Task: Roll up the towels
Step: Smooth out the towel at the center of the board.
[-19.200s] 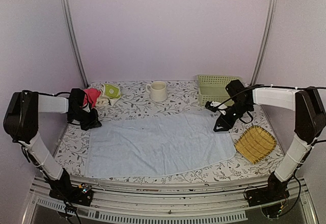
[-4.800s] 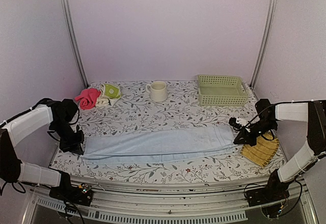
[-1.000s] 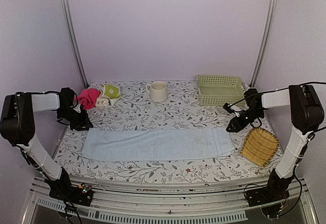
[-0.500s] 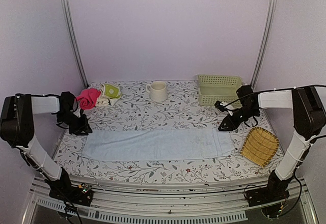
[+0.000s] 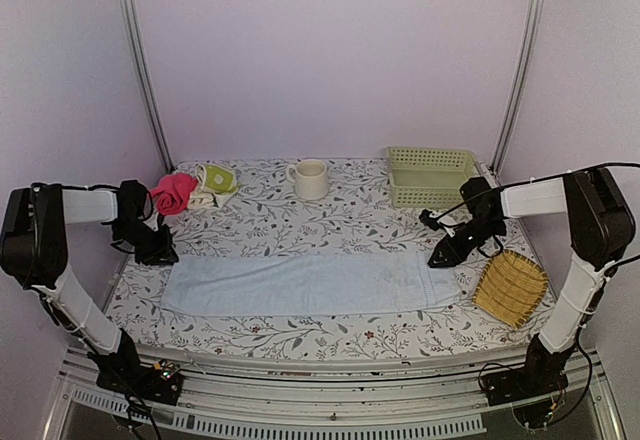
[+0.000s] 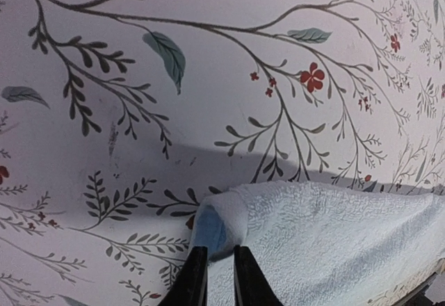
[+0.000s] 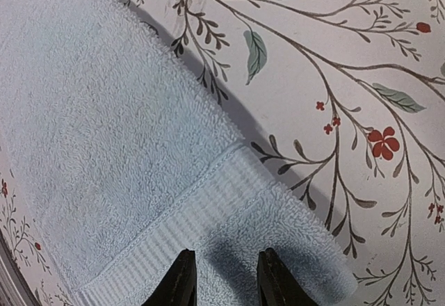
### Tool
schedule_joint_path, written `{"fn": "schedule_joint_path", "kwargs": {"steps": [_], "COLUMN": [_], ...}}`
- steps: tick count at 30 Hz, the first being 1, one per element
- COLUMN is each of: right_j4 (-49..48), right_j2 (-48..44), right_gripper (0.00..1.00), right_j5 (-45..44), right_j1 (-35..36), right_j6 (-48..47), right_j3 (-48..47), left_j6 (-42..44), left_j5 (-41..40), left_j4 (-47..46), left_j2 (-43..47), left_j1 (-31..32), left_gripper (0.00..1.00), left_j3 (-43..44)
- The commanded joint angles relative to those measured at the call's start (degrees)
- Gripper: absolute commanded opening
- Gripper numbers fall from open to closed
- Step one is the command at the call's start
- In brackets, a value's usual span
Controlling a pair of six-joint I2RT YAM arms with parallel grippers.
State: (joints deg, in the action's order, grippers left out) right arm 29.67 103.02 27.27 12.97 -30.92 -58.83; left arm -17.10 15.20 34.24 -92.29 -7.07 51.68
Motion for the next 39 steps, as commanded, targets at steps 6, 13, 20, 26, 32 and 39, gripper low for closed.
{"fn": "schedule_joint_path", "kwargs": {"steps": [6,13,20,26,32,39], "right_j4": [-0.5,-0.4,-0.2,-0.5,-0.7,-0.9], "right_j2": [1.8,2.1,3.5,4.1,4.9,5.6], "right_gripper": [0.33,0.33,0.33,0.33,0.33,0.33], "right_j5": [-0.6,-0.7,-2.2,-4.2,-5.3,-6.0], "right_j1": [0.0,0.0,0.0,0.0,0.0,0.0], "right_j6": [-0.3,-0.2,-0.1,0.2,0.5,0.7], "right_j3": [0.5,0.7,0.7,0.9,0.7,0.3], "left_j6": [2.4,3.2,3.4,2.6,2.3,1.4], "left_j5": [-0.8,0.5,-0.3,-6.9,-9.5,-11.0], "left_j4": [-1.6,-0.9,-0.8,4.2,5.7,2.7], "left_j2": [-2.5,-2.6,0.4,2.5,0.3,-6.1], "left_j1": [1.7,2.4,2.9,2.7,2.7,2.8], "left_gripper": [0.23,0.13,0.0,0.0,0.0,0.0], "left_j3": [1.7,2.0,2.2,7.0,10.9,13.1]}}
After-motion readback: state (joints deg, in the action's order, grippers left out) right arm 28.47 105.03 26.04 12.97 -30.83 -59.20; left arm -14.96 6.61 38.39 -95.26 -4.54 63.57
